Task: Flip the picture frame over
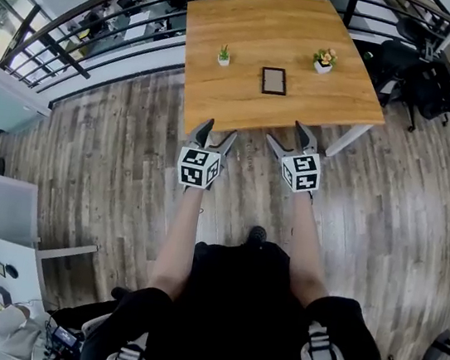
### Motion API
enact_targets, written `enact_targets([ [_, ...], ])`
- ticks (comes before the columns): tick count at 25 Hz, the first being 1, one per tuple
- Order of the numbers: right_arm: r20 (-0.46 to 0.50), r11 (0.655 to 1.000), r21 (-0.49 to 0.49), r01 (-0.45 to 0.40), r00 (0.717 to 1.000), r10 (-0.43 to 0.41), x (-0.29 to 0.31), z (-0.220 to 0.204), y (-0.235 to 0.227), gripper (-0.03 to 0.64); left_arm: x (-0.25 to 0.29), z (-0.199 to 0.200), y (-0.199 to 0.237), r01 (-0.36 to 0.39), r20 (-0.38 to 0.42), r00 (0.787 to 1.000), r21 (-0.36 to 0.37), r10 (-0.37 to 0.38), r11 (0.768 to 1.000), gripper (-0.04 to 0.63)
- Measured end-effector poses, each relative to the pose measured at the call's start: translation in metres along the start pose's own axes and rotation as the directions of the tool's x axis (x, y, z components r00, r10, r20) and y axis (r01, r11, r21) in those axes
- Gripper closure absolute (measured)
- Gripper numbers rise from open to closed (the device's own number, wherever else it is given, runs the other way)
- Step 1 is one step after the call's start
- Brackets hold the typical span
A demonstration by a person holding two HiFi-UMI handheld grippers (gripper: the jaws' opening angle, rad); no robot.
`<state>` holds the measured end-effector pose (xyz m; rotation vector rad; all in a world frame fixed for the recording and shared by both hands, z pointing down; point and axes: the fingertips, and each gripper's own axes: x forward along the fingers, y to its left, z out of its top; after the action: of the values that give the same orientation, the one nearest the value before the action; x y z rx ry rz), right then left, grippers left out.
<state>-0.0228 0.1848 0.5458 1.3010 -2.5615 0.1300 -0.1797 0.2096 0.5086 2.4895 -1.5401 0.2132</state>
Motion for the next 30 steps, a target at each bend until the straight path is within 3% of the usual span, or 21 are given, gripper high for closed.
enact_targets([
  [10,-0.017,0.998,-0.005,-0.069,0.998,0.069,0.014,-0.009,-0.014,0.249,0.003,-0.007,0.006,-0.083,0.005,0.997,-0.055,0.083,0.995,0.293],
  [21,-0.028,0.998,0.028,-0.064,0.997,0.065,0.022,-0.018,-0.038,0.261,0.016,-0.012,0.007,-0.096,-0.014,0.995,-0.068,0.095,0.993,0.293],
  [30,-0.044,0.998,0.0,-0.057,0.997,0.057,0.03,-0.016,-0.058,0.264,0.046,-0.008,0.009,-0.081,-0.011,0.997,-0.082,0.081,0.993,0.293],
])
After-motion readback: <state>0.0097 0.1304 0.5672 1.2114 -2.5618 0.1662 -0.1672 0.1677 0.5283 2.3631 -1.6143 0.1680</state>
